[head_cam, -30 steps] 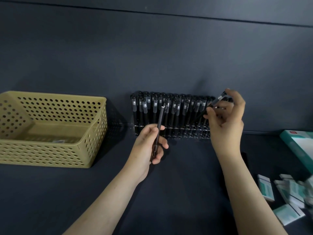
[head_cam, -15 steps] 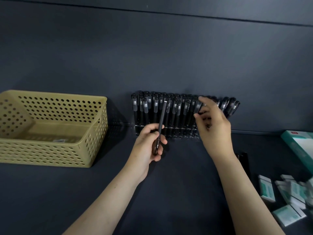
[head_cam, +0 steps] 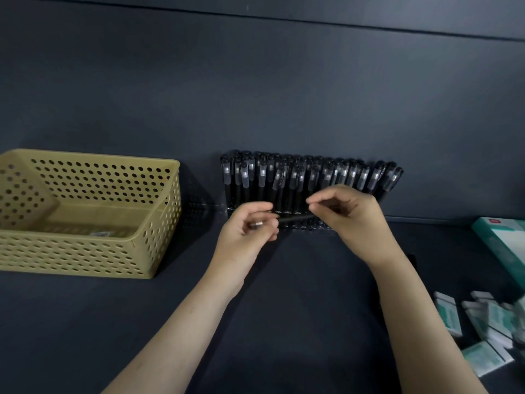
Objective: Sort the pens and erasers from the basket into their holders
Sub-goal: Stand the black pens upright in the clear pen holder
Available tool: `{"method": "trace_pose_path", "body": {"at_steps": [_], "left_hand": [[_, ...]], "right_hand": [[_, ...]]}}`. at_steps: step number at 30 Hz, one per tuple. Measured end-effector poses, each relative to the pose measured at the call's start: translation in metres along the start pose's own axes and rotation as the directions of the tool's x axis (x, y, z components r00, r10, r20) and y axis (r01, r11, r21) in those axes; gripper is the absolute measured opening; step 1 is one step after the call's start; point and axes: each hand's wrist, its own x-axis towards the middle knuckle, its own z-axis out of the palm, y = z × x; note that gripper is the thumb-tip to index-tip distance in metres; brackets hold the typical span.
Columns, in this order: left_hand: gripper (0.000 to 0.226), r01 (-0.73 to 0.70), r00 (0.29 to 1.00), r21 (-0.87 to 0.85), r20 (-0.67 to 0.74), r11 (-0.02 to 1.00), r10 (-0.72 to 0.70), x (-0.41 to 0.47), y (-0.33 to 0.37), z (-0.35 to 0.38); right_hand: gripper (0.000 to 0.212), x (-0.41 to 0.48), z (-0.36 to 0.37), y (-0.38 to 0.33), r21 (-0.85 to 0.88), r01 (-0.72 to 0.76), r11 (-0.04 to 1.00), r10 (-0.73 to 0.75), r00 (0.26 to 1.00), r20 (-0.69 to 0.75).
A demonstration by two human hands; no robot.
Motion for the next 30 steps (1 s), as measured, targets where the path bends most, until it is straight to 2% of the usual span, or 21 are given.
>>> {"method": "trace_pose_path", "body": {"at_steps": [2, 4, 9, 10, 12, 14, 17, 19, 21, 25, 30], "left_hand": [[0.014, -0.008, 0.998, -0.064, -0.057, 0.998, 0.004, 0.002, 0.0, -0.002], [0.017, -0.036, 0.997, -0.133, -0.073, 0.99, 0.026, 0.003, 0.001, -0.002], [0.037, -0.089, 0.996, -0.221, -0.047, 0.971, 0.08, 0.003, 0.004, -0.003], [0.037, -0.119, 0.993, -0.165, -0.042, 0.979, 0.113, 0.003, 0.003, -0.006], [0.034, -0.224, 0.974, 0.132, -0.008, 0.966, 0.227, 0.005, -0.002, -0.011], [0.037, -0.317, 0.943, 0.486, 0.073, 0.814, 0.324, 0.006, -0.009, -0.015], [0.043, -0.384, 0.909, 0.751, 0.206, 0.538, 0.361, 0.008, -0.02, -0.014], [0.044, -0.387, 0.904, 0.821, 0.247, 0.42, 0.35, 0.008, -0.025, -0.012], [0.044, -0.383, 0.9, 0.847, 0.253, 0.368, 0.354, 0.007, -0.027, -0.013], [0.045, -0.384, 0.895, 0.861, 0.259, 0.332, 0.363, 0.007, -0.029, -0.012], [0.047, -0.374, 0.903, 0.871, 0.263, 0.32, 0.338, 0.006, -0.029, -0.012]], "right_hand": [[0.017, -0.001, -0.005, 0.001, 0.041, -0.076, 0.996, 0.069, 0.987, 0.148], [0.018, -0.003, -0.005, 0.001, 0.026, -0.09, 0.996, 0.081, 0.966, 0.247], [0.023, -0.004, -0.001, 0.0, -0.067, -0.023, 0.998, 0.04, 0.965, 0.26], [0.028, -0.003, -0.003, 0.0, -0.043, -0.017, 0.999, 0.027, 0.967, 0.255], [0.044, -0.001, -0.01, 0.001, 0.054, 0.016, 0.998, -0.027, 0.979, 0.204], [0.064, 0.0, -0.018, -0.001, 0.149, 0.089, 0.985, -0.105, 0.989, 0.107], [0.086, 0.0, -0.028, -0.002, 0.151, 0.138, 0.979, -0.133, 0.99, -0.042], [0.088, -0.001, -0.029, 0.001, 0.079, 0.137, 0.987, -0.125, 0.982, -0.139], [0.089, -0.001, -0.027, 0.004, -0.006, 0.142, 0.99, -0.14, 0.967, -0.215], [0.097, -0.001, -0.022, 0.009, -0.123, 0.162, 0.979, -0.191, 0.94, -0.283], [0.096, 0.0, -0.017, 0.015, -0.192, 0.151, 0.97, -0.198, 0.945, -0.262]]}}
